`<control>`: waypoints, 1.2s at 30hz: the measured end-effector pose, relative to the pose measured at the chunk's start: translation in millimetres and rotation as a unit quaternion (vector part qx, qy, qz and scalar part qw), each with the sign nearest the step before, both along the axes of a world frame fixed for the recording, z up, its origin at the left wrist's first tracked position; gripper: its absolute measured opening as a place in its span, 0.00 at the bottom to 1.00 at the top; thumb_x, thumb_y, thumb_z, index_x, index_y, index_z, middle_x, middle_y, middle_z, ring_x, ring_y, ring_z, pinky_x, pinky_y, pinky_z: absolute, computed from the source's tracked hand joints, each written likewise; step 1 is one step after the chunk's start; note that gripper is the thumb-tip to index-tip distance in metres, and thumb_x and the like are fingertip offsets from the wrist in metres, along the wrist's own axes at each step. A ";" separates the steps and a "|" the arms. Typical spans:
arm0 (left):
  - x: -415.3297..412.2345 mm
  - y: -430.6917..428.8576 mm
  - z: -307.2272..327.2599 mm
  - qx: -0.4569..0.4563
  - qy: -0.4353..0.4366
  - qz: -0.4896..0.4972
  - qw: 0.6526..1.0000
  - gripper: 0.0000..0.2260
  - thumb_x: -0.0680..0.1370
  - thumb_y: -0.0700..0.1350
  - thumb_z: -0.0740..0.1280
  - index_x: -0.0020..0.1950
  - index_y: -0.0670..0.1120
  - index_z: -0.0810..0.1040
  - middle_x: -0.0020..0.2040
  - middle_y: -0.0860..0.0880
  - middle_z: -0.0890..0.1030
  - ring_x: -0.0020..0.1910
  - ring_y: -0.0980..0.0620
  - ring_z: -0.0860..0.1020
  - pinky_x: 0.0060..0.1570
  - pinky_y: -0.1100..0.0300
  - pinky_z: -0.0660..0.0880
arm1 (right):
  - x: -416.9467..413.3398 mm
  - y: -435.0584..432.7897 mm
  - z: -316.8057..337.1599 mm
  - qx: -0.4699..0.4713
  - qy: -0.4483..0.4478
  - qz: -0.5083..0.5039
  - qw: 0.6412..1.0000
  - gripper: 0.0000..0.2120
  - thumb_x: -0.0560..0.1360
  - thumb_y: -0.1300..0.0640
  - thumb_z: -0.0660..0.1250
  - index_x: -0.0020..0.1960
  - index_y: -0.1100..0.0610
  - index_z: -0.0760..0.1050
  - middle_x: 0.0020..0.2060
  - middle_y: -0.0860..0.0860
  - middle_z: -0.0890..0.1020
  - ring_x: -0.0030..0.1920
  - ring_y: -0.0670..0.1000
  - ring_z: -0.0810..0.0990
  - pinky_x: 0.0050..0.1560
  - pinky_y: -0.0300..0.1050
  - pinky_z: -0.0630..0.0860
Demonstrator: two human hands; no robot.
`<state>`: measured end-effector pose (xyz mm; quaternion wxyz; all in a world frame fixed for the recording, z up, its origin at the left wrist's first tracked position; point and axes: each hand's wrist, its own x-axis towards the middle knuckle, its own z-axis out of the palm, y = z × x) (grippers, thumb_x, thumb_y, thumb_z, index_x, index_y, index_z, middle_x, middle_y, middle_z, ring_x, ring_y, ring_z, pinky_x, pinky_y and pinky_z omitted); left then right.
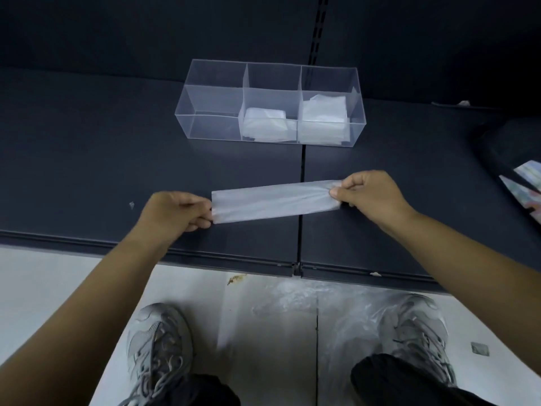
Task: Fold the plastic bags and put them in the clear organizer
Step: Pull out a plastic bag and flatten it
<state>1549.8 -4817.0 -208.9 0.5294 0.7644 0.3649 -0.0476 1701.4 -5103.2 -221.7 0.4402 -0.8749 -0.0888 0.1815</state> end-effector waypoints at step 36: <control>-7.6 -171.9 -14.5 0.268 -0.225 -0.451 0.821 0.38 0.76 0.66 0.55 0.77 0.49 0.44 0.79 0.52 0.47 0.77 0.58 0.42 0.75 0.60 0.41 | -77.1 -79.5 77.0 0.092 0.307 0.034 0.947 0.05 0.72 0.66 0.69 0.46 0.59 0.77 0.30 0.52 0.78 0.29 0.46 0.74 0.30 0.36 0.73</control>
